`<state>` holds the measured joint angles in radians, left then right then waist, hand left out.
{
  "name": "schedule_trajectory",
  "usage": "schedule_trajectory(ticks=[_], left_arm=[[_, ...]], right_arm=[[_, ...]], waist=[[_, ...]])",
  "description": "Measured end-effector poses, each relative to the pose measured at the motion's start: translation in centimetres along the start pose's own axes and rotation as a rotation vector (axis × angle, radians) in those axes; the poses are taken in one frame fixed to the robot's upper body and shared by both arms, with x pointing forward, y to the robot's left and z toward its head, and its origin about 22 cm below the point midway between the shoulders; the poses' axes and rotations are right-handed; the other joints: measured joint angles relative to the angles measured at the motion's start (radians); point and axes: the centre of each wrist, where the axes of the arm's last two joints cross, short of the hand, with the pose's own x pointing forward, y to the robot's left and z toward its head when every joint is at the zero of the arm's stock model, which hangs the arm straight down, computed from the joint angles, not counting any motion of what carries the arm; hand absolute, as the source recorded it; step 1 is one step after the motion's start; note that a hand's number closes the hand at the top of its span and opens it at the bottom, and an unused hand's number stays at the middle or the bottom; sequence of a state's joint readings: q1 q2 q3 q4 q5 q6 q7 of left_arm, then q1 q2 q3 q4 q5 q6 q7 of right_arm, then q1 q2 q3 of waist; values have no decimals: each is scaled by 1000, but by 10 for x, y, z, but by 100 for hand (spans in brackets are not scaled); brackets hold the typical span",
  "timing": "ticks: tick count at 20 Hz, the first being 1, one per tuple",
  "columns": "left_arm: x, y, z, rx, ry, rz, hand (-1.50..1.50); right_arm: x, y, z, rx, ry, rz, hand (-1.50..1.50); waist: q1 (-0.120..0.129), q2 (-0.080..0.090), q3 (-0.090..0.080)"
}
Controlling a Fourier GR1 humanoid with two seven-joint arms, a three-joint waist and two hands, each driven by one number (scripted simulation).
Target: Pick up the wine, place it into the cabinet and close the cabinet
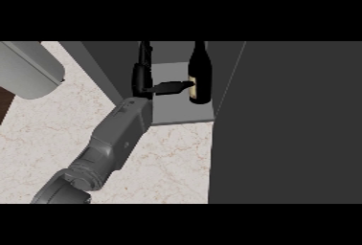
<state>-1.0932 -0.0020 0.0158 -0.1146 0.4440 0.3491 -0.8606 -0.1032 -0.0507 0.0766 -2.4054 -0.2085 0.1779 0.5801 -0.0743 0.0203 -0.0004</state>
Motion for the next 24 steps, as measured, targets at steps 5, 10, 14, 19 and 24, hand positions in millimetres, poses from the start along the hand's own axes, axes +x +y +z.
schedule_trajectory(ticks=[5,10,14,19,24], left_arm=[[0,0,0,-10,-1,59,-150],[-2,1,3,3,6,101,-150],[-5,2,9,0,6,122,-150],[-17,6,32,16,36,136,-150],[-13,-11,60,-6,49,142,-150]], right_arm=[[0,3,-2,2,4,-12,-150],[-1,4,0,5,6,-19,-150],[3,3,-3,-3,10,-12,-150],[1,2,-1,-13,17,-6,-150],[3,0,-1,-32,23,-1,-150]], waist=[[-2,-3,-1],[-5,-10,0],[-3,-15,1],[13,-21,1],[31,-24,0]])
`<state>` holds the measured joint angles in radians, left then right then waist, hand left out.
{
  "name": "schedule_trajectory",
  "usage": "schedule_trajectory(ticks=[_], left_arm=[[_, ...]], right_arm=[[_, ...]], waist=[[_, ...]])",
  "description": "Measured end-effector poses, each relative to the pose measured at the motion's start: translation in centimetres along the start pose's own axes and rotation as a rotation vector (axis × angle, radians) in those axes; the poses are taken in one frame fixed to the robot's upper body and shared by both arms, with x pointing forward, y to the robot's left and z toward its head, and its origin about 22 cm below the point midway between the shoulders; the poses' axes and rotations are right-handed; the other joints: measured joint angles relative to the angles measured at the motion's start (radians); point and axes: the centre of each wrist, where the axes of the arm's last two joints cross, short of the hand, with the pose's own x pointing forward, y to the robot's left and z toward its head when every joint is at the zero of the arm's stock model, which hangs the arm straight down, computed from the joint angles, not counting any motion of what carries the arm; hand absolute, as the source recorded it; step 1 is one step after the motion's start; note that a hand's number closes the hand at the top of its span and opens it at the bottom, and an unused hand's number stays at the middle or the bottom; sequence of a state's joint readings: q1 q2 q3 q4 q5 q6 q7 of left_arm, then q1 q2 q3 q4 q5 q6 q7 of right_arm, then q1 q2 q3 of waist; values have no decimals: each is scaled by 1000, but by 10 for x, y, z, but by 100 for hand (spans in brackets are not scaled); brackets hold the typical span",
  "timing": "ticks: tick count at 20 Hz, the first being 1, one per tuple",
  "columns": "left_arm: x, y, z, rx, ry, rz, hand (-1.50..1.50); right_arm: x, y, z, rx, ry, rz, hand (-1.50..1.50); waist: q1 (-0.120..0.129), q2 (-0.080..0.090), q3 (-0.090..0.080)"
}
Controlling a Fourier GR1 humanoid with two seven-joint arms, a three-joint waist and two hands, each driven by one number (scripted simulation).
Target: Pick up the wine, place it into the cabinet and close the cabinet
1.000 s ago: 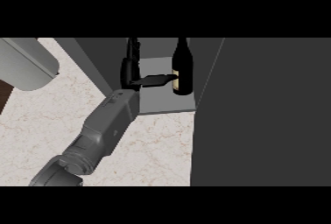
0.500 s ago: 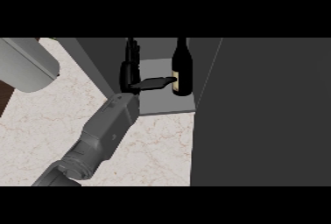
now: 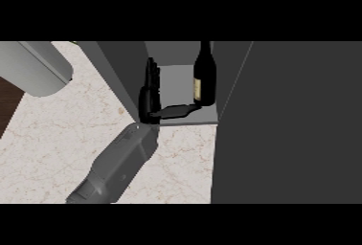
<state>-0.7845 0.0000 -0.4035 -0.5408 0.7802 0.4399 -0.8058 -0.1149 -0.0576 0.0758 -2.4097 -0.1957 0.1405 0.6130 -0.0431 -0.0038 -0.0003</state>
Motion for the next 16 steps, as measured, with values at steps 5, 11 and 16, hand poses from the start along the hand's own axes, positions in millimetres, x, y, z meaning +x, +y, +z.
schedule_trajectory(ticks=[5,11,16], left_arm=[[5,-19,42,-17,4,5,-150],[22,-35,87,-47,-10,23,-150],[42,-38,117,-53,-22,70,-150]], right_arm=[[-4,-6,7,-35,6,18,-150],[-4,-2,7,-33,7,6,-150],[0,-6,6,-50,13,27,-150]], waist=[[25,-2,1],[40,-2,1],[44,-1,0]])
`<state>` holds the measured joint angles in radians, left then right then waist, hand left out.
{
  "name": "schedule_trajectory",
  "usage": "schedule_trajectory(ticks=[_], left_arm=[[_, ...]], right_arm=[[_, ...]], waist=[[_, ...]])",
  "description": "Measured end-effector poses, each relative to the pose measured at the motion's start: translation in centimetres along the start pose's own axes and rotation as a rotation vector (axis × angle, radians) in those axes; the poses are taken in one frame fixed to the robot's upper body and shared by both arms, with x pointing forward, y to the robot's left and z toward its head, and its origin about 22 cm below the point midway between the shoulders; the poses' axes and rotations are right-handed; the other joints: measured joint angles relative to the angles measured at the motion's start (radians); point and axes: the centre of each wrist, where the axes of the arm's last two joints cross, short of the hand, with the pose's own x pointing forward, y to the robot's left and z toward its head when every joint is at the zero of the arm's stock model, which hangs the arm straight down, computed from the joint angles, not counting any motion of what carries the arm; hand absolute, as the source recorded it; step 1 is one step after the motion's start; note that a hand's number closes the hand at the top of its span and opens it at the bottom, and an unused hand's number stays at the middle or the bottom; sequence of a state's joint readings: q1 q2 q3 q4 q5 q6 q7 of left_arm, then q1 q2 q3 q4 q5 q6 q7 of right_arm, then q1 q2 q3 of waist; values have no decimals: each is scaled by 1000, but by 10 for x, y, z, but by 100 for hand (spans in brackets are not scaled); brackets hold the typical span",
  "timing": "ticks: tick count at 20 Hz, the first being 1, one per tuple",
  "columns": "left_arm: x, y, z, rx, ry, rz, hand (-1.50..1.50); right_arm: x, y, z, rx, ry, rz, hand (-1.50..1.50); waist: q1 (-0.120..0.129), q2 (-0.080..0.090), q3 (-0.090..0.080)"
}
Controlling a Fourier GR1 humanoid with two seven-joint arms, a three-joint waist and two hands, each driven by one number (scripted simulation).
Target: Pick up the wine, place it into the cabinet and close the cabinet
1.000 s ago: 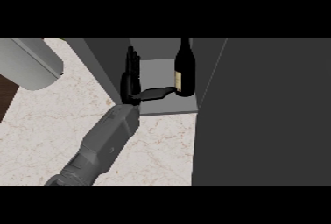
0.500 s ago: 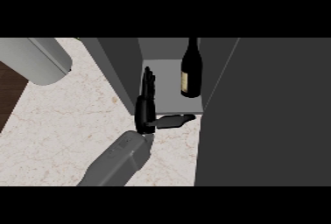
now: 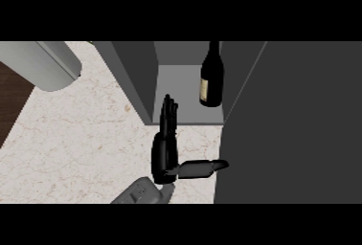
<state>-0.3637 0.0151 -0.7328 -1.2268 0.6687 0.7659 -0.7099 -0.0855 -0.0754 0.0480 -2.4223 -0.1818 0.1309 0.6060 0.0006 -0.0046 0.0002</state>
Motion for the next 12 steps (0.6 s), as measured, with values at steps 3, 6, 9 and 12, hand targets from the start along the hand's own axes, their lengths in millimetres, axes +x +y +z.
schedule_trajectory(ticks=[3,6,9,12], left_arm=[[17,4,15,17,-10,6,-150],[33,8,26,29,-6,2,-150],[45,13,37,43,-11,2,-150],[54,22,46,50,-23,23,-150]], right_arm=[[0,-4,2,-11,1,19,-150],[-1,-4,3,-11,-2,18,-150],[-2,-7,5,-17,7,26,-150],[-2,-6,5,-2,15,29,-150]], waist=[[2,-1,0],[1,0,0],[0,1,0],[0,1,0]])
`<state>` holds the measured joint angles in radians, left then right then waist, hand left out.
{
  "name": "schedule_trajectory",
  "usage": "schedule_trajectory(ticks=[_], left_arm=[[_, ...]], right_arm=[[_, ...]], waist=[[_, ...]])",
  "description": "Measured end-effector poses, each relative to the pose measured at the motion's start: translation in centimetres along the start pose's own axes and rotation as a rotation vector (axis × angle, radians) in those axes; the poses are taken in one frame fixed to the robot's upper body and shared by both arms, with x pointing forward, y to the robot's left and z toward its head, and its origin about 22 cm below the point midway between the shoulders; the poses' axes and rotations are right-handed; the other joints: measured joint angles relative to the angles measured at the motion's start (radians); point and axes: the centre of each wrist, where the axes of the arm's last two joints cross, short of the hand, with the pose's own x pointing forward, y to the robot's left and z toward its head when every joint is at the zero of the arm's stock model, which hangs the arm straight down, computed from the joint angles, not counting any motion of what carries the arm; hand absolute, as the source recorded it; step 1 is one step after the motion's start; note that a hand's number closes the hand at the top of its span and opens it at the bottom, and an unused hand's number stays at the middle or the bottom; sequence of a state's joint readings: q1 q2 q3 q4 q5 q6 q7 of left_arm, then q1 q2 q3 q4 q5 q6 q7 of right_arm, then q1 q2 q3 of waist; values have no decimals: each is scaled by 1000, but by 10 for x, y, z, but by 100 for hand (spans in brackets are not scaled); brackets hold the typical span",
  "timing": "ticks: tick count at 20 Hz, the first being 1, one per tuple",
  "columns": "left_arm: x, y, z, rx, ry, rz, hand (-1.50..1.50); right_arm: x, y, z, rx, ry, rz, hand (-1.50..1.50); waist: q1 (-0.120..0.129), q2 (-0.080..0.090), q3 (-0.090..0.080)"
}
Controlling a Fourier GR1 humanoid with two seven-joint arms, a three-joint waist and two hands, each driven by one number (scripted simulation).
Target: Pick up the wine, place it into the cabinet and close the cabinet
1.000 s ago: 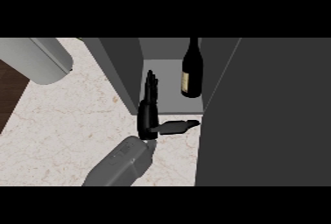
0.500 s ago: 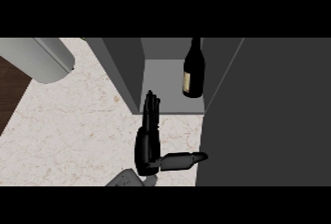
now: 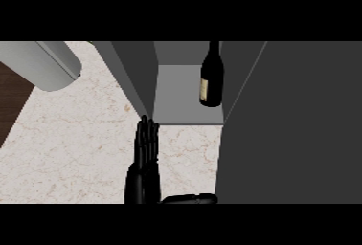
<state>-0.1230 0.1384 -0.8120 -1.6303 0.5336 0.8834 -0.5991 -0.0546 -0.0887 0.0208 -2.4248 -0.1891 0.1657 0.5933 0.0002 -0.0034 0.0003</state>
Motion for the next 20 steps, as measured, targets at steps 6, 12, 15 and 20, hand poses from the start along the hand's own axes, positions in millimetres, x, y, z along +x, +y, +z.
schedule_trajectory(ticks=[6,12,15,20], left_arm=[[26,22,28,-52,-8,16,-150],[48,49,41,-114,4,26,-150],[54,64,40,-136,0,24,-150],[72,86,40,-130,-4,19,-150]], right_arm=[[-4,5,1,64,32,-8,150],[-9,9,3,145,58,5,150],[-8,11,3,181,63,15,150],[-14,21,5,228,130,-40,150]], waist=[[1,0,0],[1,0,0],[0,0,0],[2,0,0]])
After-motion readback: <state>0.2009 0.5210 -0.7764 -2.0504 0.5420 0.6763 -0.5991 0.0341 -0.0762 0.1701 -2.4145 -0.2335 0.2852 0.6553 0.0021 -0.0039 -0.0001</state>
